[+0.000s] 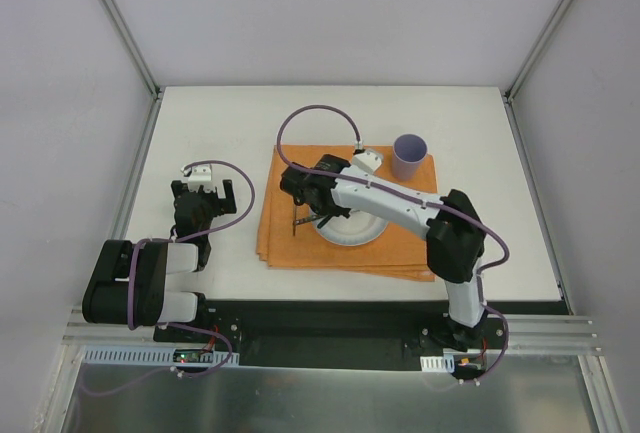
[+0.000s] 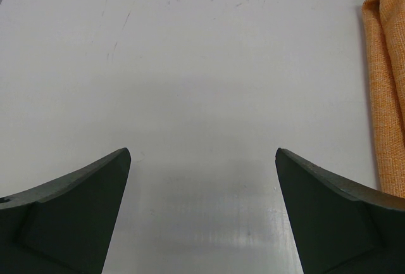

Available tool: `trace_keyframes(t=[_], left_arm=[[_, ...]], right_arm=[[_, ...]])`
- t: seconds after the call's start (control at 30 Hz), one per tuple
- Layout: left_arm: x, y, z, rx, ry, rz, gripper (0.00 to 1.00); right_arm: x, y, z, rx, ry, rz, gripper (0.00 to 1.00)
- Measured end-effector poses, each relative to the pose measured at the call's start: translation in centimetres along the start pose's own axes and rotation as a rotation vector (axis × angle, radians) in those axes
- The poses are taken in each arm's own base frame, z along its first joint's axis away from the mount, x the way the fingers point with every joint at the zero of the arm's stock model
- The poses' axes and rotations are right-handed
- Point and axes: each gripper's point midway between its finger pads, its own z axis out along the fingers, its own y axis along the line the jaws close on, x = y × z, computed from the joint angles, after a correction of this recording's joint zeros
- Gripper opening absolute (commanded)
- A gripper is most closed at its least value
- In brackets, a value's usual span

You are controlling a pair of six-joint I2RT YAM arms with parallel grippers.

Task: Set the dinner table for one person
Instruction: Pick up the knife with the napkin, then place the knife on the napkin.

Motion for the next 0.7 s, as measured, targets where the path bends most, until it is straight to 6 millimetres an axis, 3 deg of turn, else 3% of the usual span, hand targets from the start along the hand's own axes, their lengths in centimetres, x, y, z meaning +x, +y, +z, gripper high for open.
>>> trace_keyframes(t=[0.2, 0.5, 0.7], left_arm=[[0.0, 0.0, 0.0, 0.0, 0.0, 0.0, 0.99], [0.0, 0.0, 0.0, 0.0, 0.0, 0.0, 0.99], [0.0, 0.0, 0.0, 0.0, 0.0, 0.0, 0.99]], right_arm=[[-2.4, -2.1, -1.9, -0.041, 0.008, -0.138, 0.01], [-1.7, -6.8, -3.9, -0.118, 0.158, -0.567, 0.01], [-1.6, -9.9, -6.4, -0.234, 0.302, -0.773, 0.01]])
